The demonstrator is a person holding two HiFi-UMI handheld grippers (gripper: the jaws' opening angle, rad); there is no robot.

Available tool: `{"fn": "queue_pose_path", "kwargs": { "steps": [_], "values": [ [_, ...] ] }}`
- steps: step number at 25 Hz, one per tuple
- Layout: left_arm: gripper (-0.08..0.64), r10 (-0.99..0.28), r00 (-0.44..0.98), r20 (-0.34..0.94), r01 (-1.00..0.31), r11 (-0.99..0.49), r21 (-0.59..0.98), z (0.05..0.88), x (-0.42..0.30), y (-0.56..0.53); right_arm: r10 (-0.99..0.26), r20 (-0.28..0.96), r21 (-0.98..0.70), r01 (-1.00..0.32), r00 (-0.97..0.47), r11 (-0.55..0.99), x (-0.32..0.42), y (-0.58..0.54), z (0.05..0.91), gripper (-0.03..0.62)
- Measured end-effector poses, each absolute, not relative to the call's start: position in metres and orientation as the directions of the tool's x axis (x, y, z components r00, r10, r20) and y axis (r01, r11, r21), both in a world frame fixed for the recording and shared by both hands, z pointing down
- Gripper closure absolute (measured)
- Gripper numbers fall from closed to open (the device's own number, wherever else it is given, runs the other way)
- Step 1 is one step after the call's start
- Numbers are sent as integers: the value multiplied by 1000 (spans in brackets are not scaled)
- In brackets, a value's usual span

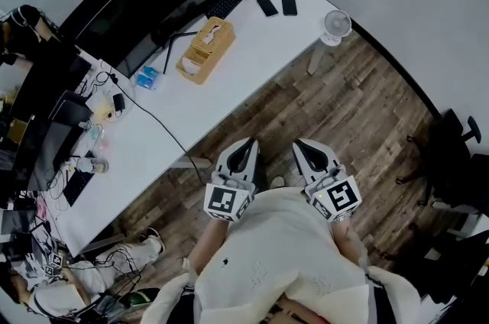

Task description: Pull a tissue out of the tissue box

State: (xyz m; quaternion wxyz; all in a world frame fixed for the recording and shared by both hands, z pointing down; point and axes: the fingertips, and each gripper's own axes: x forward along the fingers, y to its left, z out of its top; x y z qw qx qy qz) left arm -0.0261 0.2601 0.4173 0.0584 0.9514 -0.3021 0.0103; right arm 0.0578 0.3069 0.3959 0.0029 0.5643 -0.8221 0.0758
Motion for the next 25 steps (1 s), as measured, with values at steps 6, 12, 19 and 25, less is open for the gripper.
{"fn": "queue_pose_path", "kwargs": {
  "steps": [6,12,19,25],
  "values": [
    [540,-532,845,53,-535,-839,99,419,-3,247,-948,104,-122,-950,-299,287,80,304,401,591],
    [540,-468,882,46,-471,-877,100,419,30,224,-971,90,-127,-970,-221,209,109,286,398,592],
    [540,-436,898,54,-439,-891,117,419,57,174,-975,123,-128,-977,-185,170,133,242,405,591],
    [540,-441,897,47,-443,-887,134,410,68,110,-963,159,-70,-976,-216,207,141,179,397,591]
  ]
}}
